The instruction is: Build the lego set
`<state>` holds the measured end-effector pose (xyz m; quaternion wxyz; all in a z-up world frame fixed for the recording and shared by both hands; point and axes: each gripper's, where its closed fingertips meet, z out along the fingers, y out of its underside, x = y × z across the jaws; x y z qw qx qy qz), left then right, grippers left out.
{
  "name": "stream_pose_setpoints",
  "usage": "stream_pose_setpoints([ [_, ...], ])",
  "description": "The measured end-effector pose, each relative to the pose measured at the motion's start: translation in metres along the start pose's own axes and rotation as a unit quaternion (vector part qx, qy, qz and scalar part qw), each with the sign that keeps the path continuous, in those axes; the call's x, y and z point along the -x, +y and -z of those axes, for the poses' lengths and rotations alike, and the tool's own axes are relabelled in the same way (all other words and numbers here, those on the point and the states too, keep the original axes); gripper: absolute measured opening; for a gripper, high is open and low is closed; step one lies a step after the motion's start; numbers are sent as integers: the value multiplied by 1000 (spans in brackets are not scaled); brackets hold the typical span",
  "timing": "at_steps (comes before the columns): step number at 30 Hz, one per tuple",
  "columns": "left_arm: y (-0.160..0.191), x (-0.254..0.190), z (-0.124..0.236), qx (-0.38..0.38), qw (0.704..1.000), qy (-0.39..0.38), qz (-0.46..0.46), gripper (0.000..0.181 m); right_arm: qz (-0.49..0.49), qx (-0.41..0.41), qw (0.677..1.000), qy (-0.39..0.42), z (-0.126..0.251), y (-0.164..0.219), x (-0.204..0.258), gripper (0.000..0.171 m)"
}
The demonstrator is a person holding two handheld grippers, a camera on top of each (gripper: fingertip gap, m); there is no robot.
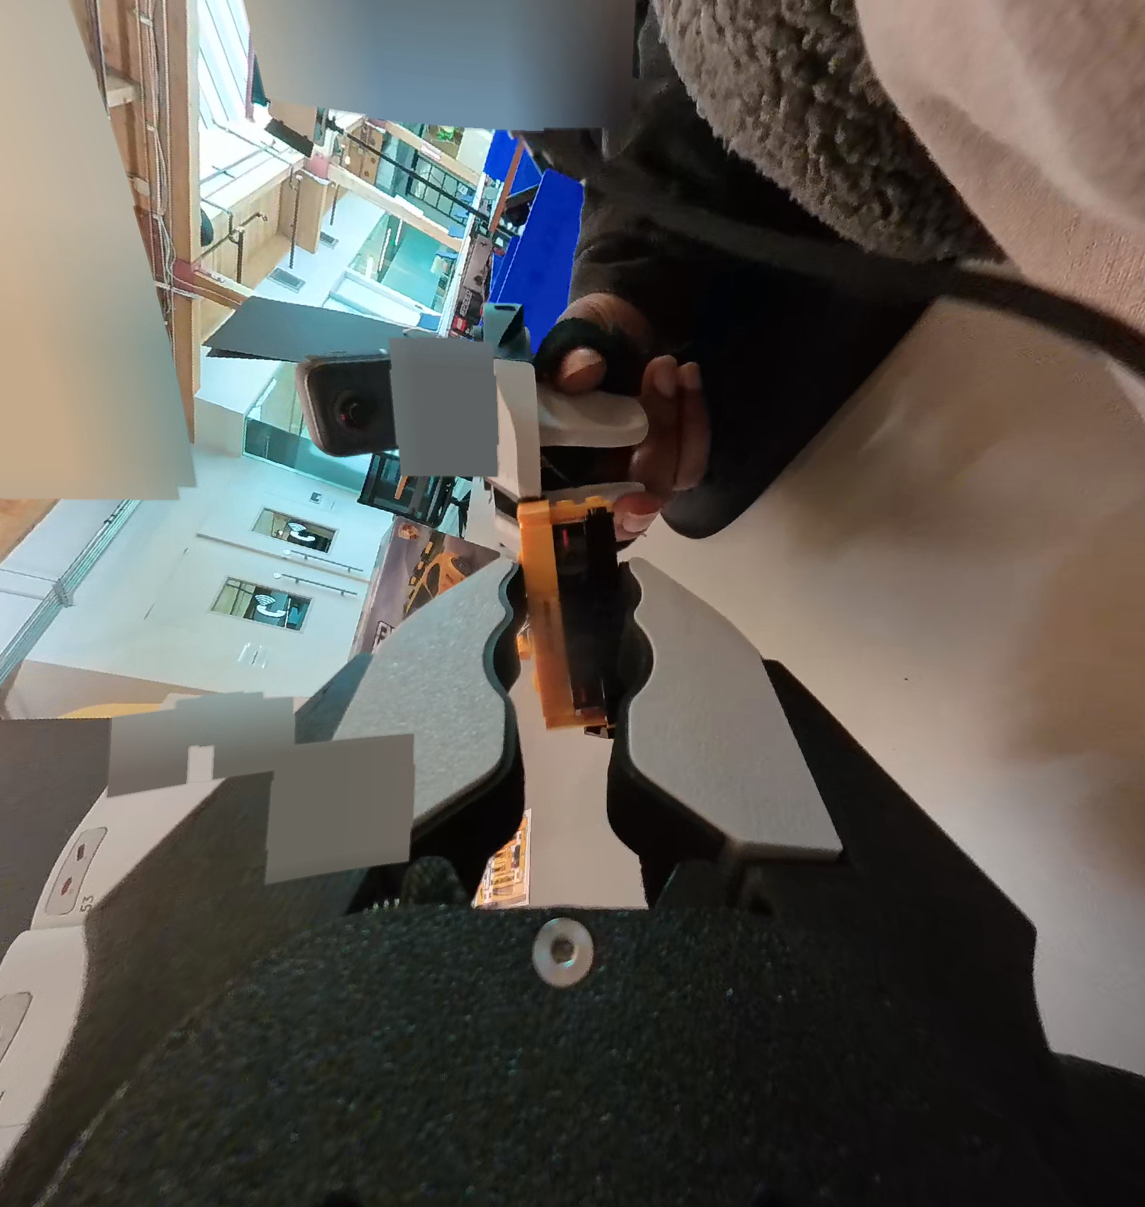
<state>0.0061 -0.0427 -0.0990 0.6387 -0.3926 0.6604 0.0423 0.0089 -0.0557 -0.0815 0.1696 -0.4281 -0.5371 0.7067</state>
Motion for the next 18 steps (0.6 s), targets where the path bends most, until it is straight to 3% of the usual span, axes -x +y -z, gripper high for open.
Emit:
stream_pose_setpoints([
  [6,3,2,-1,5,1000,-10,-20,26,15,10,1000,17,1,-2,-1,8],
  [18,17,10,-2,58,987,-67,-136,27,104,58,984,130,0,-3,-14,14],
])
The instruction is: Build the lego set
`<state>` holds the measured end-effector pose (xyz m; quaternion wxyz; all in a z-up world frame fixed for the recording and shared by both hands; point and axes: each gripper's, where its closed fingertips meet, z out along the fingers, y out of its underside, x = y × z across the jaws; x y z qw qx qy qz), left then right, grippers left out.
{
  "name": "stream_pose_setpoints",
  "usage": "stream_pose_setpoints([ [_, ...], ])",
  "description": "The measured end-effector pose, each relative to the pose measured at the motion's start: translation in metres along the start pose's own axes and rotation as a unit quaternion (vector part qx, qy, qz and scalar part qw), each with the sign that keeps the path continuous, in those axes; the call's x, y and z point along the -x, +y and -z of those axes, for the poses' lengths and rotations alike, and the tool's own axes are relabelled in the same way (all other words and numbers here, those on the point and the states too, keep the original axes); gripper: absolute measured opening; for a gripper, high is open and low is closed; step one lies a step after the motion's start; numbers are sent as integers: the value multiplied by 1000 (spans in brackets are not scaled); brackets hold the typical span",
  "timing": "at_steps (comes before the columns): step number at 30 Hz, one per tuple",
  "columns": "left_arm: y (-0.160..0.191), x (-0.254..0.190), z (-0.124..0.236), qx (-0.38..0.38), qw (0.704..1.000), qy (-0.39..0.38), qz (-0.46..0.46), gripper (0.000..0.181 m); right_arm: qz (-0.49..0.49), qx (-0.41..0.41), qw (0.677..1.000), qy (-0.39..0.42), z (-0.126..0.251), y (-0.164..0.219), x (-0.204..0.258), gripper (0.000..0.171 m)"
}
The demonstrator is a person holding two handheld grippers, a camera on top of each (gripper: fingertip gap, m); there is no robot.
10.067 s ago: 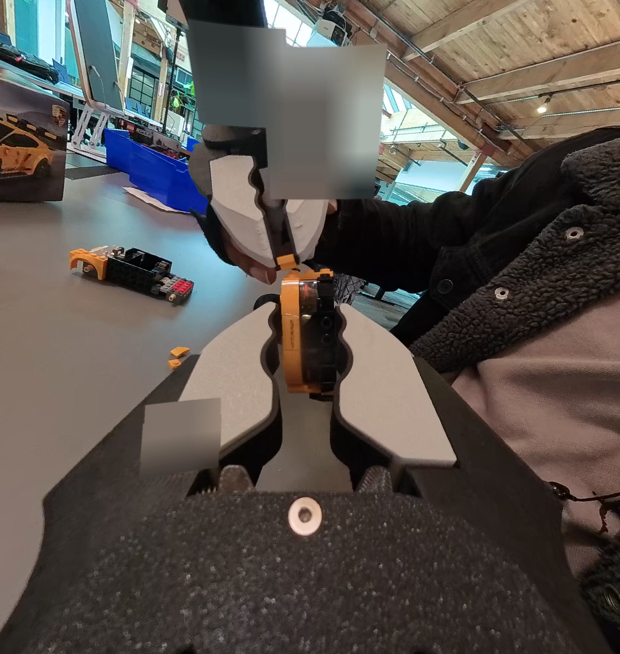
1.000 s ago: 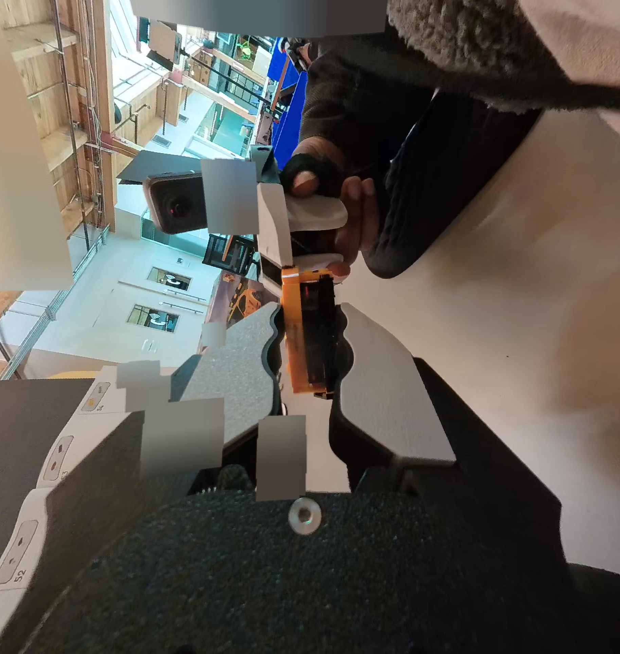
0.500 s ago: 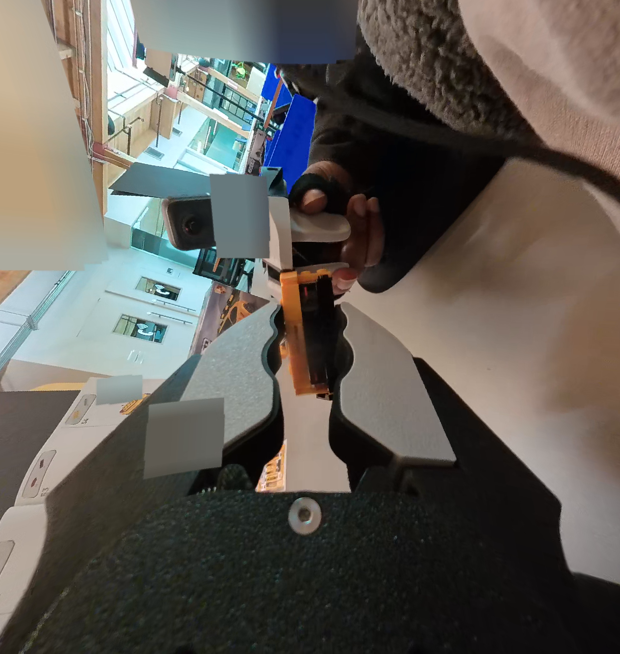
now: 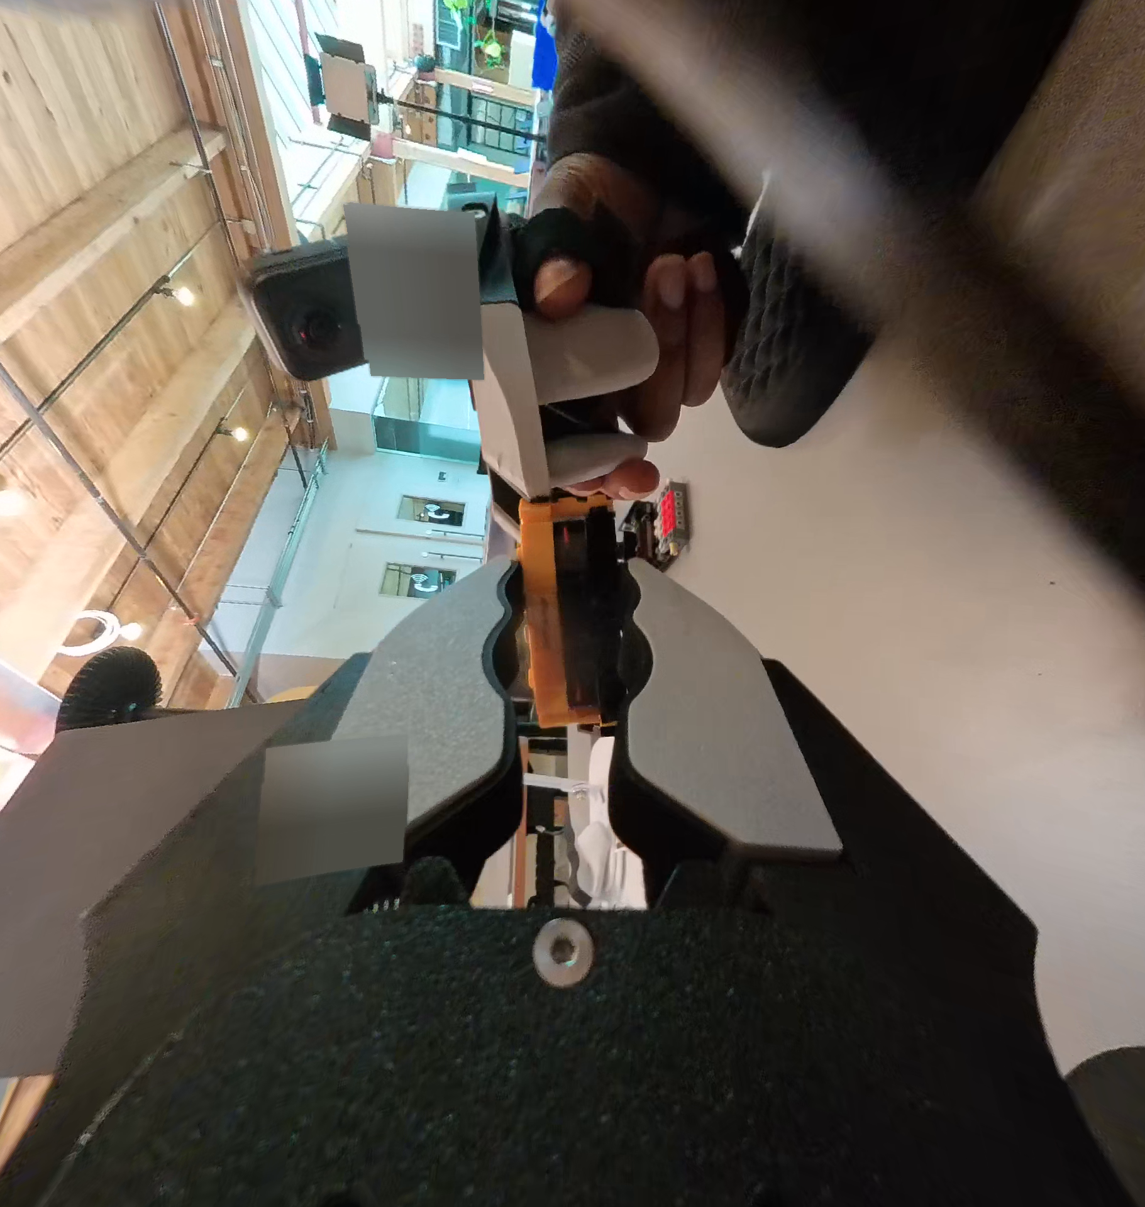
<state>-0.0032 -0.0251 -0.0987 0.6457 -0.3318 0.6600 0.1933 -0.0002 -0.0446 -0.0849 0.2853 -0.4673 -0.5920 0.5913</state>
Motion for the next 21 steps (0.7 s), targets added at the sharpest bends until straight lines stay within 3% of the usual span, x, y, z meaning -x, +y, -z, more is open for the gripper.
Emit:
stream_pose_setpoints([
  [21,21,-15,-6,49,998,36,-13,27,-19,10,1000,22,-4,14,-21,14],
])
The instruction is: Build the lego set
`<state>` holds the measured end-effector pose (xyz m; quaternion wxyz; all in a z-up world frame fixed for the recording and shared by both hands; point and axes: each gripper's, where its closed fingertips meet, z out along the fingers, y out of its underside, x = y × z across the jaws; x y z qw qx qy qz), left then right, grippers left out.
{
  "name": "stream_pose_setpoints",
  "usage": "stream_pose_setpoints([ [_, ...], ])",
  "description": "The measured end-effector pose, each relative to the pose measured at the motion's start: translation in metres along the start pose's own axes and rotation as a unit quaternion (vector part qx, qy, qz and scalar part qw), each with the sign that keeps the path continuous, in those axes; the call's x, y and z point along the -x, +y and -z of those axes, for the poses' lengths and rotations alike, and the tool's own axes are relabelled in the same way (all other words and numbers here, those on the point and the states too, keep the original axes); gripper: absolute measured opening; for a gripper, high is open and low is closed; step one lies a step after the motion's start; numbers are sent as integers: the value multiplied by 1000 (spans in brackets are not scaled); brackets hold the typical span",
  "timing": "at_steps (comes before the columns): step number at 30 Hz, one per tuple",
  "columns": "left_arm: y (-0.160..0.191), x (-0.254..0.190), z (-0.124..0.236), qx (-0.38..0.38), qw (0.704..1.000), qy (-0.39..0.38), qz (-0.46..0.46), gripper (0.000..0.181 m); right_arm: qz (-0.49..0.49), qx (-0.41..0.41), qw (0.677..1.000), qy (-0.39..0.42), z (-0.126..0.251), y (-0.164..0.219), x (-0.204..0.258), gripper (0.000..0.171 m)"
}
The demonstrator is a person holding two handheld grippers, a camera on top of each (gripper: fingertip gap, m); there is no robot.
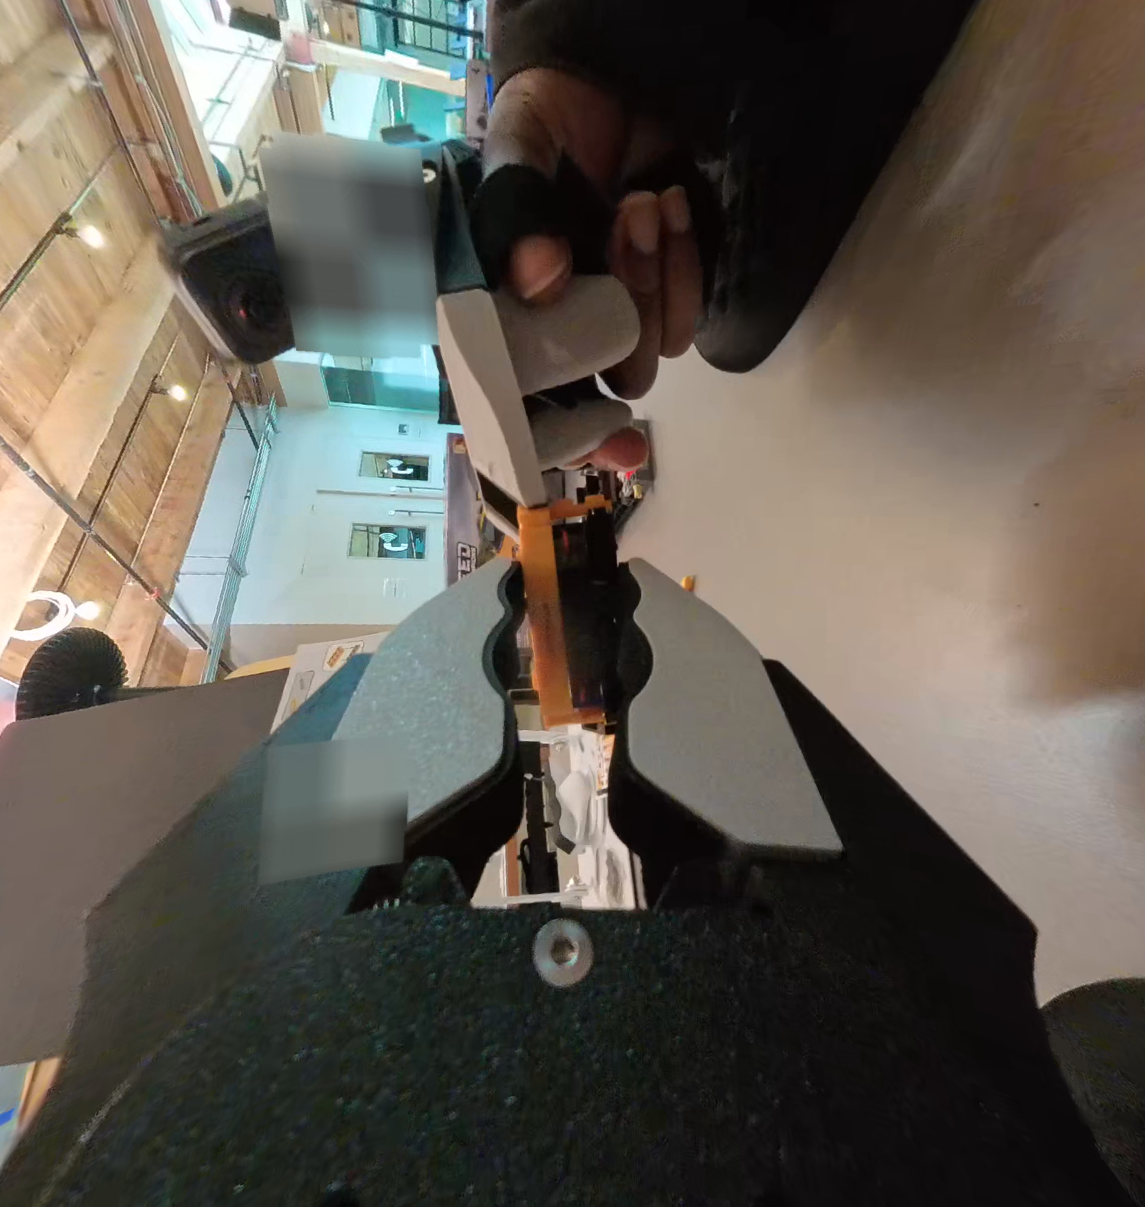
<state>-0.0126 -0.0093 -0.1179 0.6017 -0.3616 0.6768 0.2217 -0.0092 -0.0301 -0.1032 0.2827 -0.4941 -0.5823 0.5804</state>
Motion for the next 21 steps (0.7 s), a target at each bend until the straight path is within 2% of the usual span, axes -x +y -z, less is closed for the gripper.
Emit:
stream_pose_setpoints([
  [5,3,3,-1,9,1000,-1,10,30,-11,-20,1000,1,0,-3,-4,14],
  [9,7,1,-3,20,1000,4,14,21,-11,-9,1000,11,0,-1,-9,14],
  [21,14,3,-2,20,999,5,38,26,-34,-34,999,7,-3,-6,-15,14],
])
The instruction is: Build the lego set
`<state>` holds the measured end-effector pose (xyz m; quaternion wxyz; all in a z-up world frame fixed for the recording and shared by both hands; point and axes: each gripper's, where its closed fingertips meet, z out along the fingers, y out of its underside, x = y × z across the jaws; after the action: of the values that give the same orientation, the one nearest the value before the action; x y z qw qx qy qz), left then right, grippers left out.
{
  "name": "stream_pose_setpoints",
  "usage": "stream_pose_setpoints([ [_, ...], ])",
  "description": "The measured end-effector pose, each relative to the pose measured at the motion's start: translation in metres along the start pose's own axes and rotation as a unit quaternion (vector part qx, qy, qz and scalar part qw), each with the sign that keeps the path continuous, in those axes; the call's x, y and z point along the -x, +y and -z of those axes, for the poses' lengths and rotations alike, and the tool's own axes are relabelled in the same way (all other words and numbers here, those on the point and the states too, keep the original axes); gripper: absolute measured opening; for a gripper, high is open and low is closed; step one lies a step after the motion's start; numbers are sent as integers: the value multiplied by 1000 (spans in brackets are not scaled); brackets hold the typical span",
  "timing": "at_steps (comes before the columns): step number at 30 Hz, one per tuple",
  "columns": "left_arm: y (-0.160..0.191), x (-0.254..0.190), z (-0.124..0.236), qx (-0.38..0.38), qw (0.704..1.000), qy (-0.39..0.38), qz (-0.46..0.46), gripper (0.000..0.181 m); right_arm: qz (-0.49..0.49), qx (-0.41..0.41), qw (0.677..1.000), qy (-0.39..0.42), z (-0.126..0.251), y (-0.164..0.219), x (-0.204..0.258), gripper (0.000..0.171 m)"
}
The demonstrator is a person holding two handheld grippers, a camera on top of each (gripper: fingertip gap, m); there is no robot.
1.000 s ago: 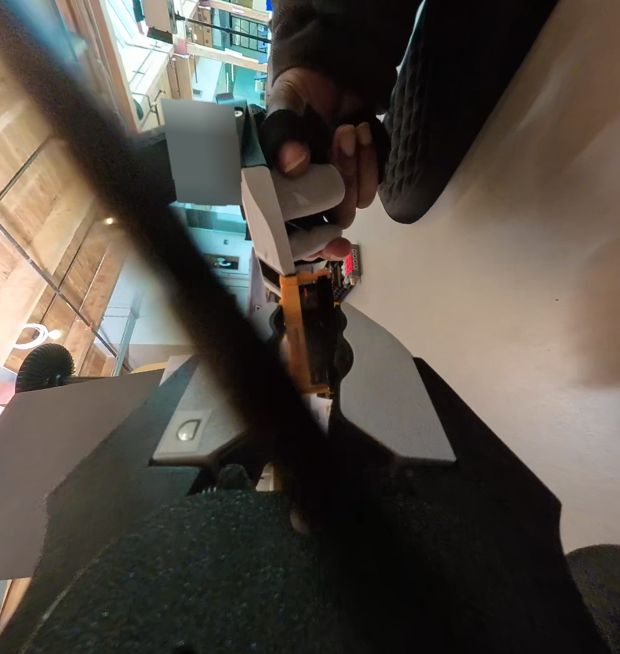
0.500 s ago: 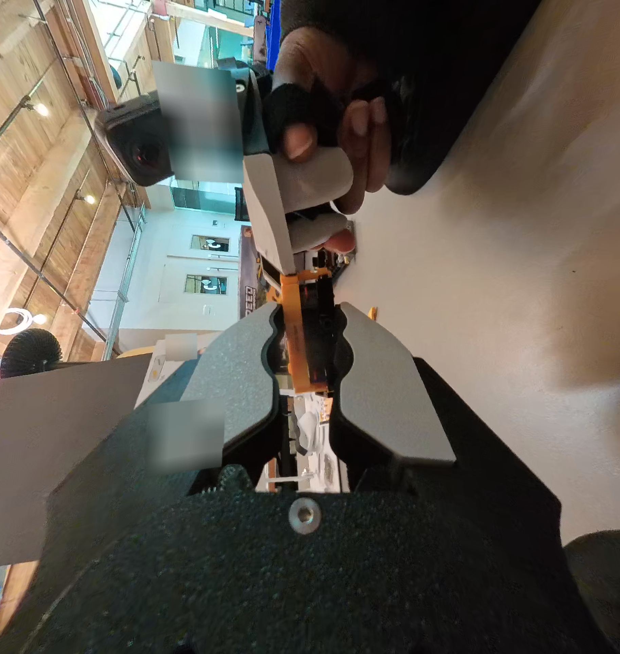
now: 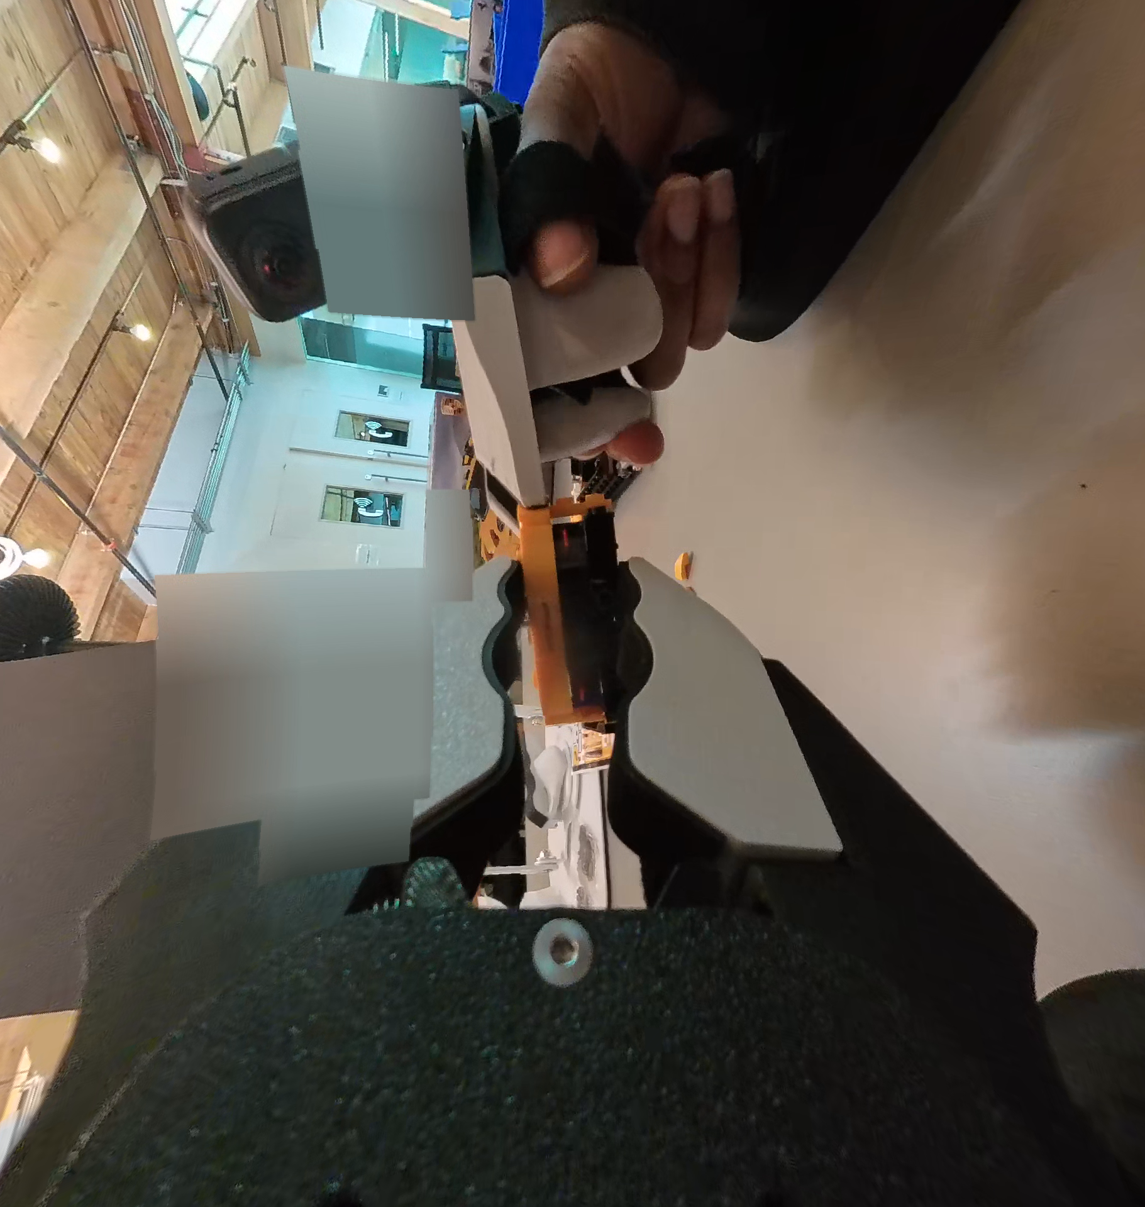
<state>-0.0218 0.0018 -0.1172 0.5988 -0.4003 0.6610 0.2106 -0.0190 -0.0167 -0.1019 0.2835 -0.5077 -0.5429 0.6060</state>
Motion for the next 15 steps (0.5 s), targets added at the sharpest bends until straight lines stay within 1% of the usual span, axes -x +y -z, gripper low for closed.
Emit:
stream_pose_setpoints([
  [6,5,0,-2,-1,1000,6,22,27,2,-7,1000,6,0,0,-6,13],
  [8,7,-1,-5,3,999,9,36,27,-14,-16,1000,6,1,-1,-10,13],
  [11,19,3,-12,25,998,3,54,27,-17,-47,998,47,4,-7,-25,13],
  [12,22,3,-14,34,998,6,60,27,-13,-63,997,52,7,-12,-26,17],
  [15,37,-5,-19,70,995,14,65,27,-20,-108,993,50,18,-23,-27,15],
])
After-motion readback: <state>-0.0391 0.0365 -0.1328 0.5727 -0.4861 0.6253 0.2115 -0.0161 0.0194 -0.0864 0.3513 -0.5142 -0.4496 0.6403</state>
